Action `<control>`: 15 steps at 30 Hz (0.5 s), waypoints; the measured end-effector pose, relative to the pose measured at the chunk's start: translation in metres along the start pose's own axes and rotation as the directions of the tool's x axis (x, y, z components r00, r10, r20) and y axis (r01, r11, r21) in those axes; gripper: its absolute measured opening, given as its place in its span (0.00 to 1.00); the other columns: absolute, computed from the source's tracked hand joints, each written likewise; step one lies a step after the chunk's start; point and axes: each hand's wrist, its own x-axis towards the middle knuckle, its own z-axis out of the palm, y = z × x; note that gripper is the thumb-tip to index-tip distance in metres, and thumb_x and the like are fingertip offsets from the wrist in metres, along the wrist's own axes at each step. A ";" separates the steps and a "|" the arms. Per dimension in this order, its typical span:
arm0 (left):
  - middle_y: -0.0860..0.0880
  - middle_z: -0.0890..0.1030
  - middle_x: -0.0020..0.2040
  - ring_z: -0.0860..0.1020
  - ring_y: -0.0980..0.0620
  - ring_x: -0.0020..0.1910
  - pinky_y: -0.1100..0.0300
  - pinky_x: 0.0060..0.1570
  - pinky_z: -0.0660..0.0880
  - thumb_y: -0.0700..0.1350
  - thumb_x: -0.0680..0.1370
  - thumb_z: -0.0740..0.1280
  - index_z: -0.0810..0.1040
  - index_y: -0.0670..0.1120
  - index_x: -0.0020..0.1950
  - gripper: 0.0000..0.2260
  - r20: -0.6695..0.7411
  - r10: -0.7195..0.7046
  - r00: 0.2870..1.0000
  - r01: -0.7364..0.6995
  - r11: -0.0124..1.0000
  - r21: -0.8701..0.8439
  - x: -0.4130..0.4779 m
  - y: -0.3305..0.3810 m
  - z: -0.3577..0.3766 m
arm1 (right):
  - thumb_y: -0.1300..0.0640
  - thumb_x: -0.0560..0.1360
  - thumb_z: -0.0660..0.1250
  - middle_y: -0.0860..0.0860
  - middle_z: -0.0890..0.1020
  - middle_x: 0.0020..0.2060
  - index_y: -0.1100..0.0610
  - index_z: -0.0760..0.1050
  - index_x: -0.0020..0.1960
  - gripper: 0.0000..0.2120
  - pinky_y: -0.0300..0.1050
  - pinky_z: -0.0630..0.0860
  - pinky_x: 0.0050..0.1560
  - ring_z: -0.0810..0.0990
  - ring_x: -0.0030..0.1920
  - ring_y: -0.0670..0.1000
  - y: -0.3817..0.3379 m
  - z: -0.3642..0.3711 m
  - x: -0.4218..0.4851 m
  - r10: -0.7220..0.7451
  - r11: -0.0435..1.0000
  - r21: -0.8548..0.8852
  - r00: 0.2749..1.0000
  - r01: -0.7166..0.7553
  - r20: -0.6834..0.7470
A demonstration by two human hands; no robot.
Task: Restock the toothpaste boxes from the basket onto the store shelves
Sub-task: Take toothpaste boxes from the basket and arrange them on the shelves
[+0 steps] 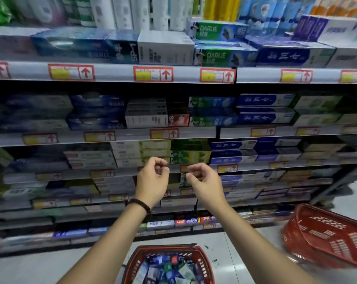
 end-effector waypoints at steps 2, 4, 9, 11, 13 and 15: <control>0.53 0.83 0.47 0.84 0.54 0.42 0.55 0.45 0.82 0.45 0.82 0.69 0.77 0.56 0.52 0.06 -0.019 -0.039 0.999 0.039 0.999 -0.004 -0.013 -0.009 0.000 | 0.55 0.80 0.73 0.48 0.85 0.44 0.47 0.81 0.55 0.06 0.46 0.85 0.47 0.84 0.45 0.47 0.008 0.000 -0.004 -0.007 1.000 -0.023 0.999 0.008 0.032; 0.53 0.83 0.47 0.84 0.55 0.42 0.60 0.41 0.79 0.45 0.82 0.69 0.77 0.56 0.52 0.06 -0.033 -0.083 0.996 0.083 0.997 0.004 -0.028 -0.019 0.005 | 0.55 0.80 0.73 0.48 0.85 0.45 0.47 0.81 0.56 0.06 0.47 0.85 0.49 0.84 0.45 0.46 0.018 0.000 -0.008 0.002 1.000 -0.028 0.996 0.000 0.088; 0.56 0.81 0.47 0.80 0.63 0.43 0.73 0.38 0.72 0.44 0.83 0.68 0.78 0.52 0.54 0.03 -0.078 -0.146 0.986 0.151 0.987 0.054 -0.067 -0.043 0.024 | 0.55 0.81 0.72 0.49 0.85 0.44 0.48 0.81 0.55 0.05 0.51 0.83 0.48 0.83 0.42 0.47 0.053 -0.005 -0.026 0.055 0.998 -0.039 0.982 -0.049 0.182; 0.56 0.81 0.47 0.80 0.62 0.43 0.74 0.38 0.72 0.44 0.83 0.68 0.77 0.51 0.54 0.03 -0.096 -0.191 0.977 0.196 0.980 0.047 -0.083 -0.051 0.033 | 0.55 0.81 0.71 0.48 0.84 0.44 0.49 0.79 0.58 0.06 0.50 0.82 0.46 0.82 0.42 0.45 0.068 -0.007 -0.034 0.078 0.996 -0.058 0.974 -0.067 0.214; 0.54 0.82 0.48 0.82 0.57 0.44 0.68 0.41 0.75 0.44 0.83 0.68 0.77 0.52 0.55 0.03 -0.101 -0.237 0.966 0.242 0.970 0.037 -0.099 -0.064 0.042 | 0.54 0.81 0.71 0.47 0.83 0.44 0.49 0.78 0.59 0.08 0.47 0.82 0.46 0.82 0.42 0.43 0.086 -0.008 -0.040 0.081 0.994 -0.087 0.970 -0.062 0.228; 0.53 0.83 0.49 0.83 0.55 0.45 0.62 0.45 0.78 0.44 0.83 0.68 0.77 0.53 0.55 0.04 -0.104 -0.278 0.955 0.283 0.959 0.035 -0.114 -0.080 0.051 | 0.55 0.81 0.71 0.46 0.84 0.44 0.48 0.78 0.60 0.09 0.46 0.83 0.46 0.82 0.43 0.43 0.106 -0.005 -0.045 0.102 0.992 -0.092 0.964 -0.081 0.245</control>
